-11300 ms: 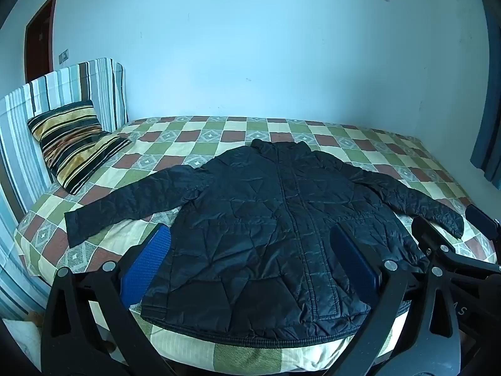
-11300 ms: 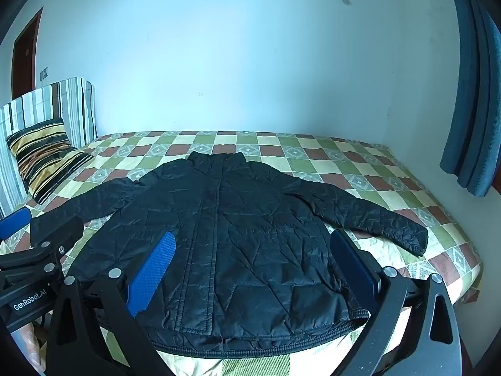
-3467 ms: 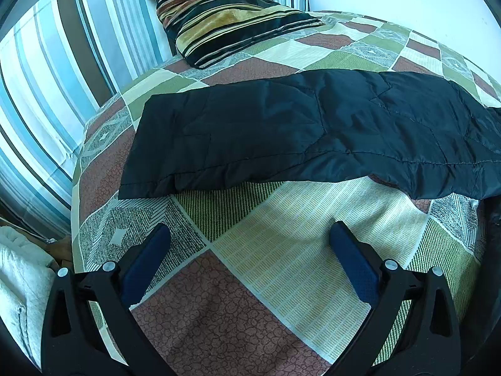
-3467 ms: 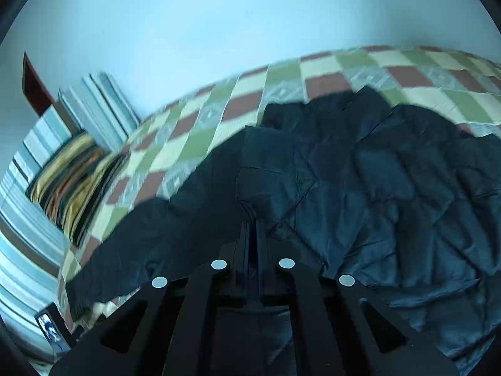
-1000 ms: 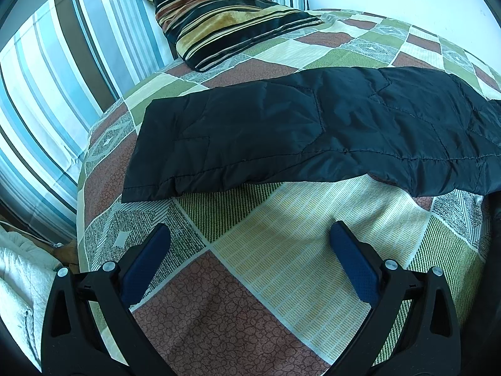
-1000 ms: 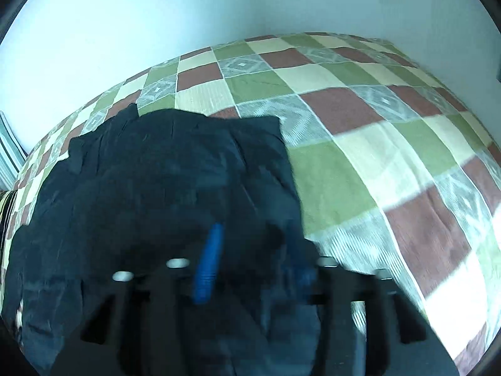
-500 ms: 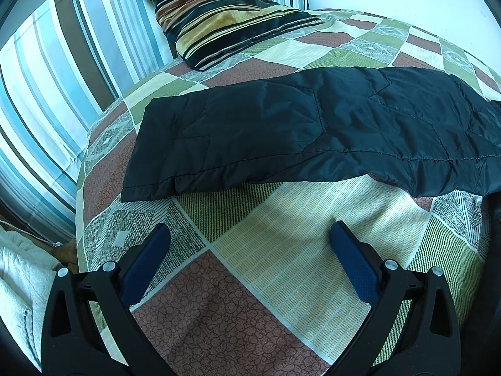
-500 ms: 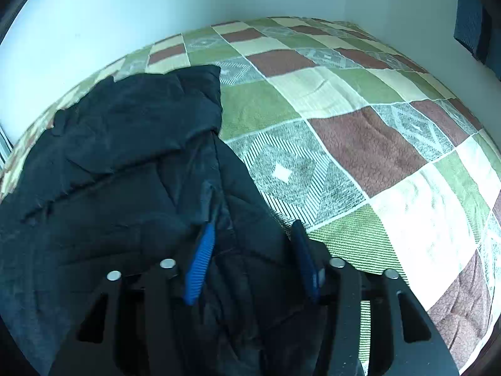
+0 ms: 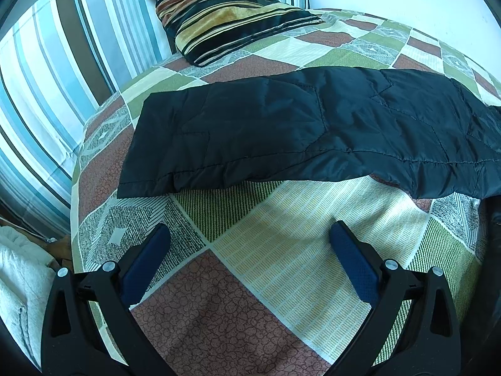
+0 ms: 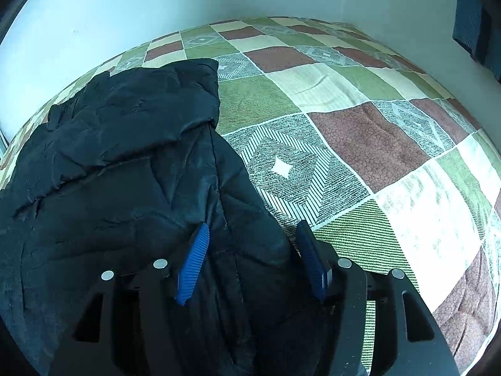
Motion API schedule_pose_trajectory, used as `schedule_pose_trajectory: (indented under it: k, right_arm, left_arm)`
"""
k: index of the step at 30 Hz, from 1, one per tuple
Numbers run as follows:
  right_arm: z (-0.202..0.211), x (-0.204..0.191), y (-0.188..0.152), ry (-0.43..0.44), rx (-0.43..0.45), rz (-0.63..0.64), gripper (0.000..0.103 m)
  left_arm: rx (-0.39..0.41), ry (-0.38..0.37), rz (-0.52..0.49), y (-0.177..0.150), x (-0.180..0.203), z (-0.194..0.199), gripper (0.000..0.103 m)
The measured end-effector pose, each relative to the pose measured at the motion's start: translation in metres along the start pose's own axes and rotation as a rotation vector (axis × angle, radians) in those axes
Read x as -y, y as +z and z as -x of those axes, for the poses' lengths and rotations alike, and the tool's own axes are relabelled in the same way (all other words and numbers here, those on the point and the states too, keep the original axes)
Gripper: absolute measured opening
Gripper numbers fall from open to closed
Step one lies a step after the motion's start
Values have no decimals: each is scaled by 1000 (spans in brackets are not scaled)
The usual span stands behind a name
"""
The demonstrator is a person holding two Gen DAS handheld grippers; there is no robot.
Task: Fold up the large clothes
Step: 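Move the left tool to the jacket's other side edge and close on it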
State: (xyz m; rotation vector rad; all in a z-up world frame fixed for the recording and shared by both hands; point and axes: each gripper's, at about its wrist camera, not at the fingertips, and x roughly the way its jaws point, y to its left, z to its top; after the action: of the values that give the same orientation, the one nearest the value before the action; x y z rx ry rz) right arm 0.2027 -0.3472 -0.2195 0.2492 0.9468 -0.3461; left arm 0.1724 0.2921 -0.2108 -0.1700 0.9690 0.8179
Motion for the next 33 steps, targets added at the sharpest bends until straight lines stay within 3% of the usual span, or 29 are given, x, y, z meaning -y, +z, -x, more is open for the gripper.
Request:
schedule_pose_trajectory:
  k: [6,10,15,20,27,33]
  right_arm:
    - [0,0,0,-6,1,3,59]
    - [0,0,1,-14,3,7,60]
    - [1,0,1,-21,5,6,62]
    - [10,1,8,-30,13,-6,62]
    - [22,-15,46,10,73,0,62]
    - [5,-48,80,36,108,35,62]
  left_arm:
    - [9,-18,4,-1,-2,5,101]
    - [18,-70,-2,-7,-13,18,101]
    - [41,-143,66,-7,-51,29,101]
    - [41,-132,110,8,-88,15,101]
    - [34,-171,183,23,-118,-3,101]
    - [49,-197,169,33,-115,-5,101]
